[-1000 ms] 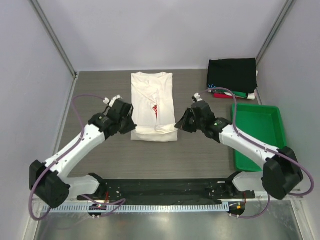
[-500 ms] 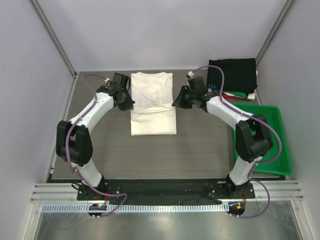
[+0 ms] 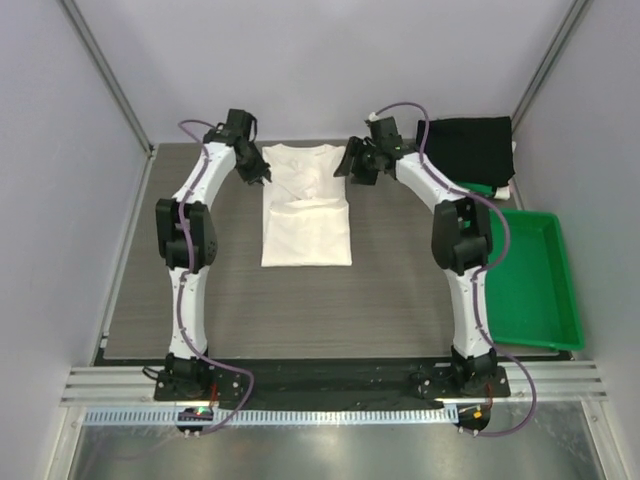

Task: Fold and stack the t-shirts
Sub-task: Fold the tshirt

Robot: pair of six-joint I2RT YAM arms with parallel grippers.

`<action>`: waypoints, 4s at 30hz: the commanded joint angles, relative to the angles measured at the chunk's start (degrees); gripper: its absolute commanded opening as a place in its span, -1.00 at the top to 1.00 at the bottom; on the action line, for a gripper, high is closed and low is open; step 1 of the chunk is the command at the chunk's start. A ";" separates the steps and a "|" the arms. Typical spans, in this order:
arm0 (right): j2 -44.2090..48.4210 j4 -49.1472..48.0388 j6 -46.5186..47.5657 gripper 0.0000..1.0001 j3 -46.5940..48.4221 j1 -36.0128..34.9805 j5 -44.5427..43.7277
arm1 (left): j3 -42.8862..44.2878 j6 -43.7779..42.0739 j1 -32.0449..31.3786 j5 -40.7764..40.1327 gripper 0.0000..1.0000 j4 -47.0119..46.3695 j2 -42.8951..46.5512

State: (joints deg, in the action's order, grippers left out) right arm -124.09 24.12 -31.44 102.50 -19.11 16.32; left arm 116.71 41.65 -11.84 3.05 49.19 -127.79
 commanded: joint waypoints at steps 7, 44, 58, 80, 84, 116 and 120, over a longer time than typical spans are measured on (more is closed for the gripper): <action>-6.36 21.77 5.95 -0.25 29.02 1.37 0.03 | 3.22 -0.96 6.21 5.91 -0.19 6.30 4.69; 23.20 -27.55 -8.90 0.19 -52.05 -7.61 -0.50 | -70.83 5.81 1.38 11.54 -0.16 -34.77 36.83; 22.40 -29.39 -9.07 0.68 -52.49 -7.43 1.26 | -71.00 7.74 0.32 11.45 0.76 -38.56 34.45; 71.52 -0.42 -21.73 0.98 -69.99 -16.21 -1.63 | -75.40 19.34 -23.92 -2.25 1.00 -4.11 79.78; 74.17 6.01 -20.95 0.98 -64.81 -16.92 -3.13 | -70.67 19.79 -24.29 -6.29 0.99 2.74 83.84; 28.66 8.93 -0.38 0.97 -22.18 0.48 3.81 | -27.87 0.45 -2.32 -1.21 1.00 -0.85 36.32; 24.08 8.93 0.24 0.98 -19.01 1.36 3.64 | -22.67 -1.04 -1.00 0.81 1.00 -1.64 29.55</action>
State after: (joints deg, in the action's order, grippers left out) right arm -98.19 31.79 -33.82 80.12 -19.31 21.61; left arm 89.27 44.01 -14.74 3.75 49.50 -95.35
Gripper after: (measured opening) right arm 0.030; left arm 0.009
